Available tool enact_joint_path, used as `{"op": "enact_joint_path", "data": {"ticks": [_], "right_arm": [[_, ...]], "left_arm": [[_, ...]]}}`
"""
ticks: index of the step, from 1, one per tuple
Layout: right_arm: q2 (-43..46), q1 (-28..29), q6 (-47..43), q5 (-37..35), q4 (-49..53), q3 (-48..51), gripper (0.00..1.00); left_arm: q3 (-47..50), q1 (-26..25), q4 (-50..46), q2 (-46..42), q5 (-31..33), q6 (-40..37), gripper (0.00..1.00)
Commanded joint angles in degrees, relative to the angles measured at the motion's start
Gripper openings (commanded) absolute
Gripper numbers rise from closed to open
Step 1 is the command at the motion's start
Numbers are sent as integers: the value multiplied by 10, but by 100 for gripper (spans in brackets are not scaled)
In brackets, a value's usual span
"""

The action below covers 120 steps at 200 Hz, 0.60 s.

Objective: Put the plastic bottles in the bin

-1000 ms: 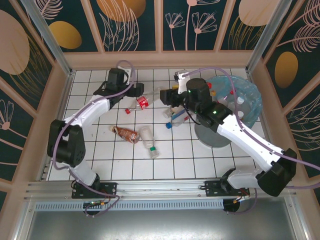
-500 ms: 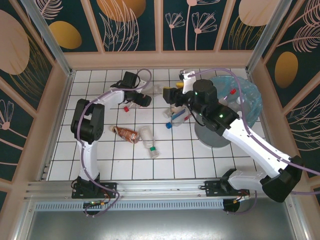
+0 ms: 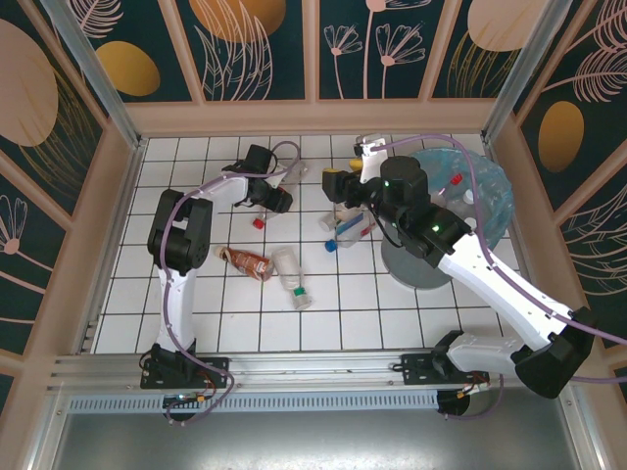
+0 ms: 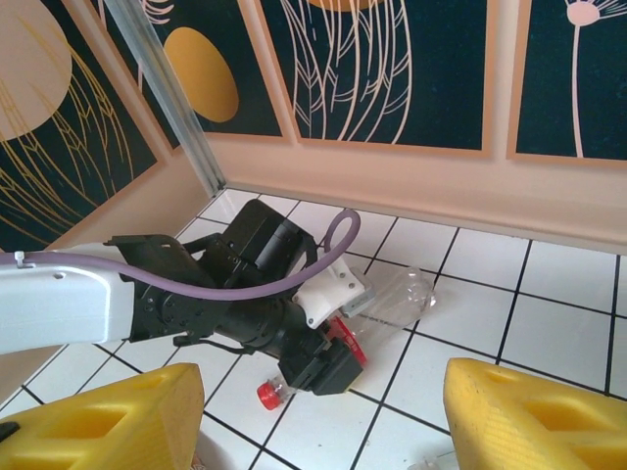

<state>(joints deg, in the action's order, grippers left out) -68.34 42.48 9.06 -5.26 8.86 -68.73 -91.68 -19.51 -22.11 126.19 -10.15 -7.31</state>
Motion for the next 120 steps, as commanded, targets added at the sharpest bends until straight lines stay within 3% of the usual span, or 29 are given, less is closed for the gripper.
{"op": "enact_joint_path", "data": {"ticks": [1,27,51,85,120], "right_arm": [[15,1,-12,-26,-3,-5,66],[19,0,-13,-33,6,-17,66],[18,-12,-4,-15,28,-46,68],[17,-56,34,92,31,-88,74],[8,-61,42,185,-30,-107,85]], "left_arm": [[-8,-1,2,-24,10,2,53],[14,-1,31,-84,5,23,51],[95,-3,116,-210,-16,41,51],[203,-42,221,-411,-36,15,51],[246,-101,249,-524,-71,-41,53]]}}
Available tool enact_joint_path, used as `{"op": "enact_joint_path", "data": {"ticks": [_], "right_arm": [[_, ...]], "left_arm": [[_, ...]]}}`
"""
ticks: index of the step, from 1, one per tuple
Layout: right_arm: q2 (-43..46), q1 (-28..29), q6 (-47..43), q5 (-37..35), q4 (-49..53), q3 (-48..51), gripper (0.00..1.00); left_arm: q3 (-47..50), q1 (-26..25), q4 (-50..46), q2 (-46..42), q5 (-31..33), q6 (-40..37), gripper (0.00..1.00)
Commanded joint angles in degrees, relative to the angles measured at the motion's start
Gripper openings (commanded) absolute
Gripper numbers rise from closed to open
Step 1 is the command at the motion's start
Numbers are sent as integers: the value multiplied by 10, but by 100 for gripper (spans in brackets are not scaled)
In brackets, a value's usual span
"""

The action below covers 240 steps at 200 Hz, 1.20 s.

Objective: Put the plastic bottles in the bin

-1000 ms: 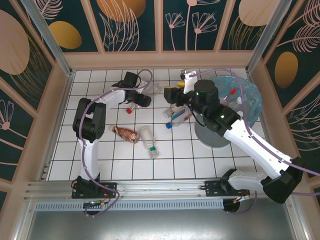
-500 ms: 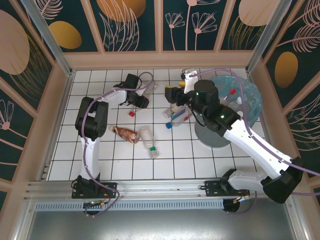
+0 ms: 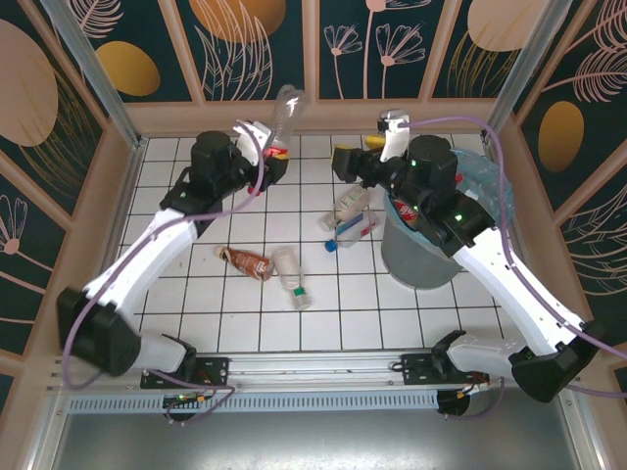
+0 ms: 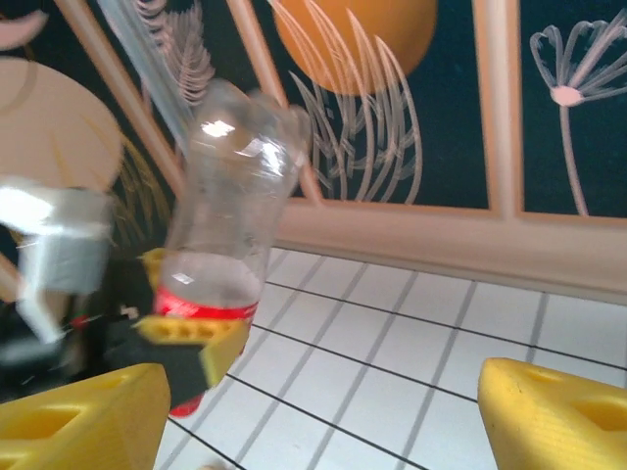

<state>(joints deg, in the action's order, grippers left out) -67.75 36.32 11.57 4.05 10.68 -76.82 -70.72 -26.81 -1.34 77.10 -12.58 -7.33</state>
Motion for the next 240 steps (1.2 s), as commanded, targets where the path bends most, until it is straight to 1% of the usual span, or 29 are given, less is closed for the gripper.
{"op": "enact_joint_path", "data": {"ticks": [1,24,42,55,65,82,100,119,159,174,195,207,221,240], "right_arm": [[2,0,17,94,-50,-28,86],[-13,2,22,167,-67,-50,88],[-15,2,20,232,-97,-44,89],[-12,2,29,257,-119,-35,91],[-11,2,33,263,-133,-28,92],[-14,2,38,253,-138,-28,93],[-21,2,41,225,-127,-37,93],[-32,3,41,203,-116,-51,96],[-51,8,41,206,-114,-59,96],[-54,9,44,187,-109,-60,96],[-51,10,48,131,-92,-59,96],[-44,10,47,110,-96,-49,95],[-37,10,48,100,-102,-41,95],[-38,10,49,105,-104,-40,95]], "left_arm": [[37,-29,42,-34,-50,-40,53],[46,-38,49,-64,-103,-36,53],[45,-37,40,-69,-131,-37,54],[45,-37,35,-70,-147,-40,53],[46,-39,32,-70,-158,-45,53],[51,-40,29,-73,-173,-58,52],[55,-42,21,-77,-197,-76,52],[57,-47,19,-80,-203,-82,52],[63,-54,37,-94,-212,-76,52],[71,-54,51,-102,-210,-72,52],[83,-54,75,-112,-180,-65,52],[90,-53,87,-117,-167,-63,53],[92,-54,92,-119,-166,-59,53],[91,-54,97,-117,-177,-53,53]]}}
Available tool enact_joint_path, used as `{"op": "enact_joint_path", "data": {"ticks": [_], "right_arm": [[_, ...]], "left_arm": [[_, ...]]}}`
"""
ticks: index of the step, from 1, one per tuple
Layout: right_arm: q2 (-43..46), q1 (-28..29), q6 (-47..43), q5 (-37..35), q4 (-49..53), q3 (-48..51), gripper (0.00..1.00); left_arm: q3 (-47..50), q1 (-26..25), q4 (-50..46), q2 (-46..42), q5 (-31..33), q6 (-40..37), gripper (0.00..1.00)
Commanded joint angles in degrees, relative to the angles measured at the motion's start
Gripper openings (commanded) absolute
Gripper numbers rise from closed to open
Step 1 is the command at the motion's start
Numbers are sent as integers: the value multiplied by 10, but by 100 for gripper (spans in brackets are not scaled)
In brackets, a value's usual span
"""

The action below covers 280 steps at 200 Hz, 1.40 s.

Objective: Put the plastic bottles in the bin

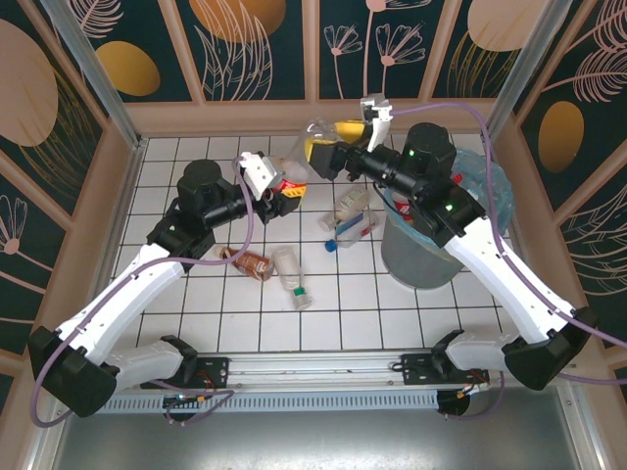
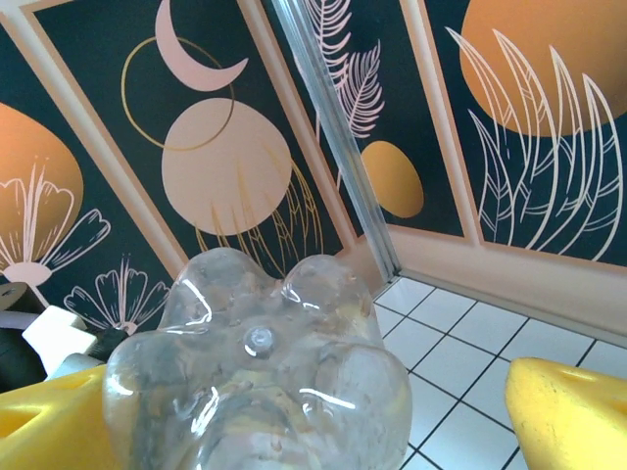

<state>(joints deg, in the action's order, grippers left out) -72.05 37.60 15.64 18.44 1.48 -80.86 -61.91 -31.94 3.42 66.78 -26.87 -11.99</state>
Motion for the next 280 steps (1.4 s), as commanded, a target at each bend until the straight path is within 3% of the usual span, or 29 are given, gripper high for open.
{"op": "enact_joint_path", "data": {"ticks": [1,67,96,114,191,212,280], "right_arm": [[5,-3,9,-38,-13,1,95],[-16,-2,33,46,-83,10,91],[-17,-2,24,46,-71,3,73],[-2,-3,10,27,-56,3,66],[88,-11,-66,-134,43,-22,51],[107,-11,-96,-189,86,-51,50],[167,-12,-211,-537,254,-99,48]], "left_arm": [[3,-2,49,-14,-35,-7,53],[-4,-3,22,-4,-88,-8,53],[-7,-4,18,-6,-86,-7,54],[-5,-4,30,-8,-78,5,61],[-13,-4,130,15,-126,81,91],[-24,-4,150,21,-129,99,92],[-14,-4,143,26,-126,103,91]]}}
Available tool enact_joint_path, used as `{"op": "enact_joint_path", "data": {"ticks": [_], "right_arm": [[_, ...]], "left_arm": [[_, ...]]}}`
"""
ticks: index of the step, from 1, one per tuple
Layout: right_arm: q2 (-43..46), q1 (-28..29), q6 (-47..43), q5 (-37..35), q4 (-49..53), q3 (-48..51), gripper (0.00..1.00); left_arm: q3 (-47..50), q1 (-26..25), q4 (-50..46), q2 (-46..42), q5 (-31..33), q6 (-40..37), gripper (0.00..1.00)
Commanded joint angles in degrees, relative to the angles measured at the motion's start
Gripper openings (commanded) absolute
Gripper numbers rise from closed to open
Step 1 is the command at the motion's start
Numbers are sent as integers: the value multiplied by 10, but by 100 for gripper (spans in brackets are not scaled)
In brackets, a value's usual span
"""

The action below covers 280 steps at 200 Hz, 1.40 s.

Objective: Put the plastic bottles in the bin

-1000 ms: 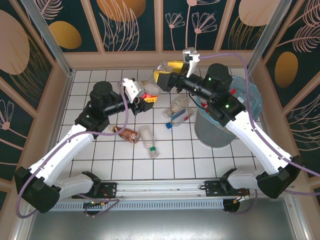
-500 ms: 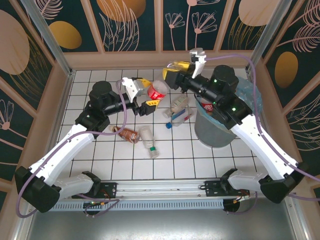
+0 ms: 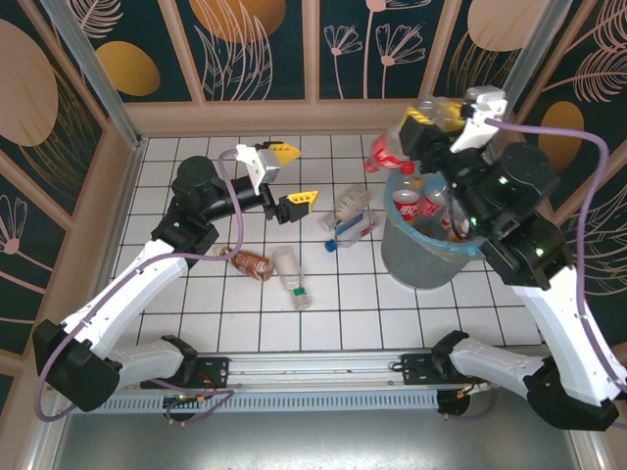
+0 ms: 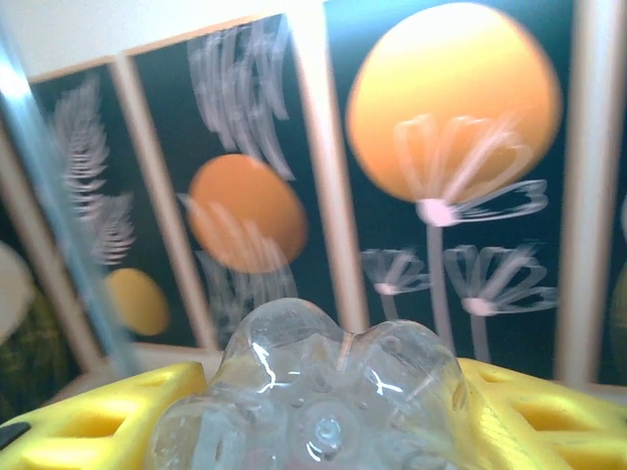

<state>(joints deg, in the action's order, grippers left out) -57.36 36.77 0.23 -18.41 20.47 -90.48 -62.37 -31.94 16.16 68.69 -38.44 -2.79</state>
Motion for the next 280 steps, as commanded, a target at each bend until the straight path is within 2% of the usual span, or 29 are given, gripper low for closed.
{"op": "enact_joint_path", "data": {"ticks": [1,26,85,130,165,184,219,280], "right_arm": [[21,-4,-58,-171,64,-1,48],[52,-11,-76,-215,52,38,47],[75,-51,-32,-199,100,91,47],[82,-143,24,-56,96,196,48],[82,-261,72,153,27,315,48],[80,-310,85,219,1,364,47],[87,-361,66,258,-19,433,49],[52,-362,51,270,0,439,56]], "left_arm": [[-9,-4,15,7,-10,12,91],[-9,-5,17,11,-13,18,91],[-5,-6,22,14,-14,28,90],[7,-6,19,13,-10,30,90],[8,-6,7,9,-12,26,90],[6,-6,-4,6,-10,17,90],[12,-7,-15,2,-5,4,90],[9,-7,-12,18,-9,3,90]]}}
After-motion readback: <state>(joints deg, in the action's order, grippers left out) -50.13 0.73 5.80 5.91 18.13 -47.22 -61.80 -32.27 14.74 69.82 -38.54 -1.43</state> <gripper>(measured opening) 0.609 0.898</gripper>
